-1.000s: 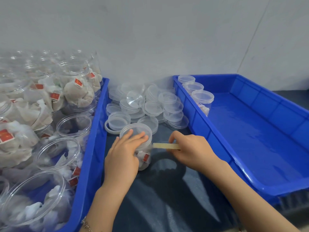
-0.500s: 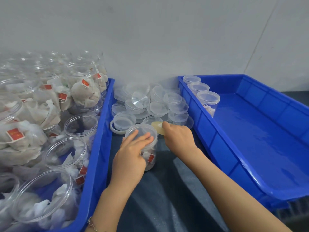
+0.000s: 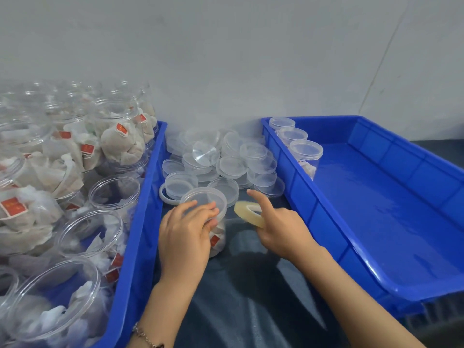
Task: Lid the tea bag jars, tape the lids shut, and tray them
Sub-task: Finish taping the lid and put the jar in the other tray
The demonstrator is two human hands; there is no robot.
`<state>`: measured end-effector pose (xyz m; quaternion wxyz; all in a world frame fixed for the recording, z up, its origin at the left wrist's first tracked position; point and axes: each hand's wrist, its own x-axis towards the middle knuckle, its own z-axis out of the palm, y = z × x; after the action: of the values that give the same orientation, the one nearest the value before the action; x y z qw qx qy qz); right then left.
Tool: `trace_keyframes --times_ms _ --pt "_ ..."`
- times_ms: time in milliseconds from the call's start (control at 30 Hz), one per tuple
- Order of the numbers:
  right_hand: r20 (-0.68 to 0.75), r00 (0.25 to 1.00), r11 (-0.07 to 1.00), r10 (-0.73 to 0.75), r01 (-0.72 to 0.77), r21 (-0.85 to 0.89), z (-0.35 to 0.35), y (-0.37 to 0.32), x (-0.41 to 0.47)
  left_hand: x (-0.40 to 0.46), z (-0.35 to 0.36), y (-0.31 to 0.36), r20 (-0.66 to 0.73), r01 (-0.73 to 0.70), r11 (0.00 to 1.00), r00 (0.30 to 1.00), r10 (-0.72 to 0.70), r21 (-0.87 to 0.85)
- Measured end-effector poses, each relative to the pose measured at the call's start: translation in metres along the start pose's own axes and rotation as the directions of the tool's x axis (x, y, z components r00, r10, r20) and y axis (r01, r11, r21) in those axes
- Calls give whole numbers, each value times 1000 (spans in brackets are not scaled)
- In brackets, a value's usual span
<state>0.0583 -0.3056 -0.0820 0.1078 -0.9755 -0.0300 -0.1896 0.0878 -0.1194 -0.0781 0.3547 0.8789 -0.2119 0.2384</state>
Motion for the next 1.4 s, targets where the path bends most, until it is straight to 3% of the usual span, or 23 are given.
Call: trace_keyframes --times_ms 133,233,400,600,767,867,933,1167,1300,1400 --pt "-108 993 999 -50 50 -7 -13 -12 -23 -4 1 0 -78 -49 995 996 42 -86" --pt "-60 998 998 35 -32 56 -10 -8 -13 -4 2 -3 -62 -44 990 997 36 -135" --pt "-44 996 997 82 -82 -5 9 4 19 1 1 -3 -5 3 985 1000 -4 -171" --pt "57 992 994 110 -110 13 25 0 41 1 -3 8 15 0 998 1000 -1 63" --pt "131 979 985 157 -165 47 26 -2 35 25 -1 19 227 7 957 971 -76 290" --pt "164 972 982 166 -177 58 26 -5 32 40 11 15 477 -55 920 866 -150 389" --pt "186 971 986 149 -161 52 23 -5 31 43 16 8 535 -113 903 833 -140 413" --pt "84 996 999 40 -42 29 5 11 20 42 18 -3 466 -153 889 881 -75 432" --pt "98 994 998 53 -55 11 8 8 27 39 22 4 431 -17 919 886 -169 395" --pt "84 995 998 55 -55 2 15 -1 37 35 24 5 347 -6 909 925 -152 416"
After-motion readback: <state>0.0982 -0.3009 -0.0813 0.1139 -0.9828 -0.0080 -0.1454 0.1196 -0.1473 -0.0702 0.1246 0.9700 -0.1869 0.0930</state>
